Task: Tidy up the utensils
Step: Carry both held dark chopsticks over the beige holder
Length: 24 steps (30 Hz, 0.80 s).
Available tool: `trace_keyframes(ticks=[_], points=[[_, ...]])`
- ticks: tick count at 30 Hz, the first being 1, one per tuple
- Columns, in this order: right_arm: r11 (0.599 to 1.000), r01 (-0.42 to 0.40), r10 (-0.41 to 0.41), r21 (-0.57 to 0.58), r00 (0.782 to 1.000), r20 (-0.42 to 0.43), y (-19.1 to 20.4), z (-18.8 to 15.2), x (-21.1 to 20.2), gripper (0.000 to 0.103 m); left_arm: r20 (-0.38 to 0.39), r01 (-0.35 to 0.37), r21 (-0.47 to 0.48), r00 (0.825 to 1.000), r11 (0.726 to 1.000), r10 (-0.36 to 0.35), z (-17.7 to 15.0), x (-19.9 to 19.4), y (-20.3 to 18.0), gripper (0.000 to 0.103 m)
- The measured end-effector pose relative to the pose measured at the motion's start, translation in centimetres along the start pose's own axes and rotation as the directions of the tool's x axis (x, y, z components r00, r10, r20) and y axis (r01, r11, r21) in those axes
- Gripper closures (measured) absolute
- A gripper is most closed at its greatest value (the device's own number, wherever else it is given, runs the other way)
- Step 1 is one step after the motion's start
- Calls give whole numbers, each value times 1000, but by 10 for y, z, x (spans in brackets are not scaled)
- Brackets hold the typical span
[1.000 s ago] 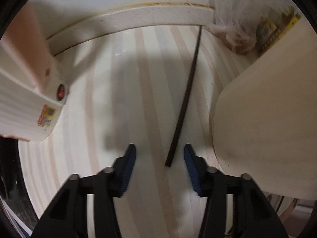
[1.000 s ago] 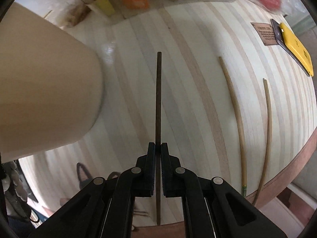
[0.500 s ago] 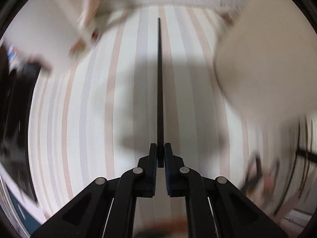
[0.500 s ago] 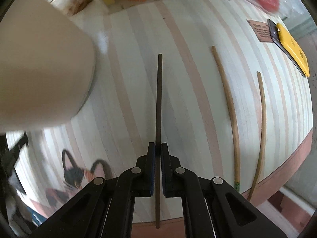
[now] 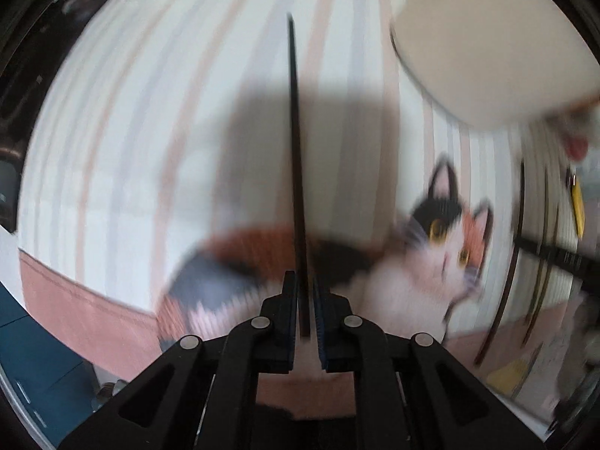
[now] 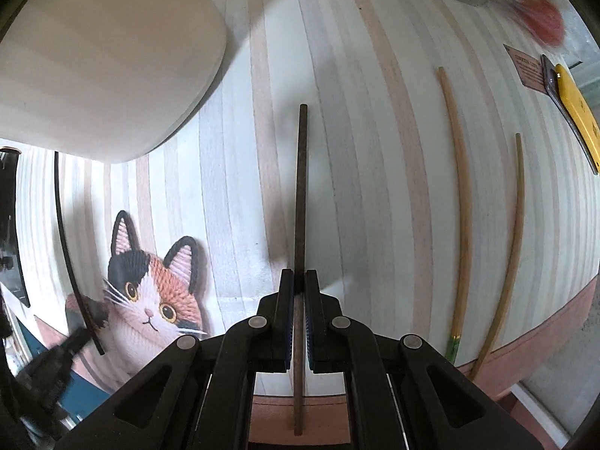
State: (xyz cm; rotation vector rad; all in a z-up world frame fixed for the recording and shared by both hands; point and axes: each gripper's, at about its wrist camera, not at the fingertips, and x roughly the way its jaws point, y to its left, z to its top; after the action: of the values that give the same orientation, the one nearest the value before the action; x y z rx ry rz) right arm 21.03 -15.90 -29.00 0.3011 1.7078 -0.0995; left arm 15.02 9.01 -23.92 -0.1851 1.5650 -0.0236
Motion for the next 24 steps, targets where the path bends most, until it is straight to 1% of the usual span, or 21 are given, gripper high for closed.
trace_keyframes(ticks=[2,4,7,9,10,11,12,13,14,15,17,18,19,22,24], points=[[1000,-5,5,3,1000,5,-1,1,-1,98,28,1,-29,1000,1000,0,16,-5,4,88],[1000,-16,16,11,1000,7,-1,0,-1,98,41,-11,-48,999,999,13,40,-3,4,82],[1000,-22,22,17,1000,6,0,1,1,98,24,-46,-47,999,998,47,72,9,-1,81],[1000,-19,19,18,1000,5,0,3,5,98,-2,-96,-25,995,995,96,85,19,-8,81],[1000,-17,17,14,1000,5,0,4,6,98,17,-114,-11,993,993,114,88,17,-13,81],[1000,-15,15,16,1000,5,6,12,5,98,14,-153,23,988,988,152,91,18,-21,80],[1000,-15,15,18,1000,6,5,13,6,98,31,-178,50,984,983,177,94,17,-27,81],[1000,-15,15,22,1000,7,5,14,6,98,38,-189,59,982,980,187,98,16,-30,84],[1000,-15,15,24,1000,8,12,19,6,98,43,-189,63,982,980,187,95,14,-37,95],[1000,-16,15,26,1000,10,14,31,3,98,43,-169,67,985,983,167,94,13,-40,99],[1000,-14,13,25,1000,17,11,30,4,98,59,-200,85,979,976,195,83,14,-54,100],[1000,-14,14,21,1000,22,-1,18,2,98,67,-204,95,978,974,198,76,15,-65,100],[1000,-16,16,21,999,33,-2,17,0,98,74,-204,95,977,974,198,75,13,-71,100],[1000,-19,18,9,996,82,-1,6,-14,98,119,-197,99,975,975,185,60,-4,-75,100],[1000,-21,22,-5,992,120,-1,-4,-24,98,159,-195,109,971,975,177,45,-25,-77,100]])
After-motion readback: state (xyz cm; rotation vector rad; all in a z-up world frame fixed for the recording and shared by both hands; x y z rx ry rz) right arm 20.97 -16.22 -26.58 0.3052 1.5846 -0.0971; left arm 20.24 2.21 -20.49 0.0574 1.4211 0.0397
